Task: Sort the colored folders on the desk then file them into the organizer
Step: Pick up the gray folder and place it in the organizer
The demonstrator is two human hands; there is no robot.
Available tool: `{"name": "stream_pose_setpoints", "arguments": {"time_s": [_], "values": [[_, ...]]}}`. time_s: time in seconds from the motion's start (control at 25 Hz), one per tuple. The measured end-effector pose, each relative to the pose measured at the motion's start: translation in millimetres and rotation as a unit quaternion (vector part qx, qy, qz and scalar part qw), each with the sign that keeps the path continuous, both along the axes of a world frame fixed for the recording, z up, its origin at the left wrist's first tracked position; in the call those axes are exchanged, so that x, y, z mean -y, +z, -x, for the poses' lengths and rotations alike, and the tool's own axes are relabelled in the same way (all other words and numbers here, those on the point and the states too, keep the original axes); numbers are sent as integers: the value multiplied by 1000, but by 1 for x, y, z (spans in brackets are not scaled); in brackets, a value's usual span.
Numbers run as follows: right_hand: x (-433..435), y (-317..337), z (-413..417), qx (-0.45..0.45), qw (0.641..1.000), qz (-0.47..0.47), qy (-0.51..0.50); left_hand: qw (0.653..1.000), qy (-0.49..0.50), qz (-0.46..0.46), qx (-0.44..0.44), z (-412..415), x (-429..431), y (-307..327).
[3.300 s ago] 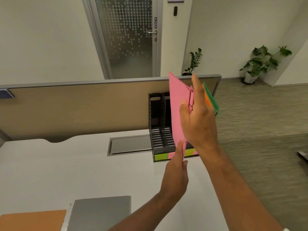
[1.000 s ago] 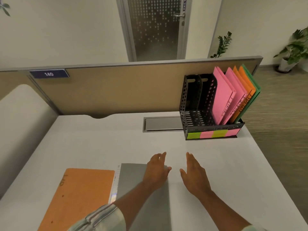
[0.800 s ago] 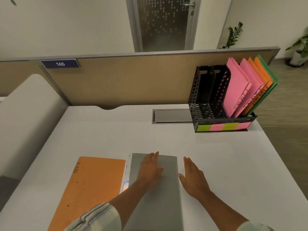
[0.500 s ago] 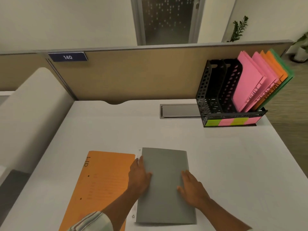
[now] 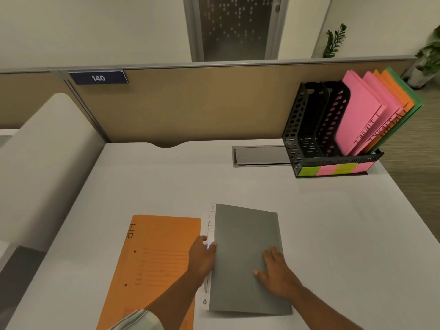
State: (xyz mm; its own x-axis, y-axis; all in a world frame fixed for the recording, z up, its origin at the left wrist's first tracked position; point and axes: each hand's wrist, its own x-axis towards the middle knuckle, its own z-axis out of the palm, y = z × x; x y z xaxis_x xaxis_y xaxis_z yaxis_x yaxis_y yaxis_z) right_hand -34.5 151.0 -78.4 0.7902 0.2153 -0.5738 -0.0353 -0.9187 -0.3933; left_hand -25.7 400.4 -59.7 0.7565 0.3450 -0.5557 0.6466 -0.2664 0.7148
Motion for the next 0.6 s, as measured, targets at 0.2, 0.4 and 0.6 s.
{"name": "stream_pose_setpoints", "arguments": {"time_s": [0.2,0.4,0.6], "values": [[8,6,-2,-27,999,-21,-35,992,20,123,-23,-4,-1,7],[21,11,1,-12,997,-32,-67,968,-43,242,-39,-4,-1,20],[34,33,-12,8,994,-65,-89,956,-53,287,0,-13,33,44]]}}
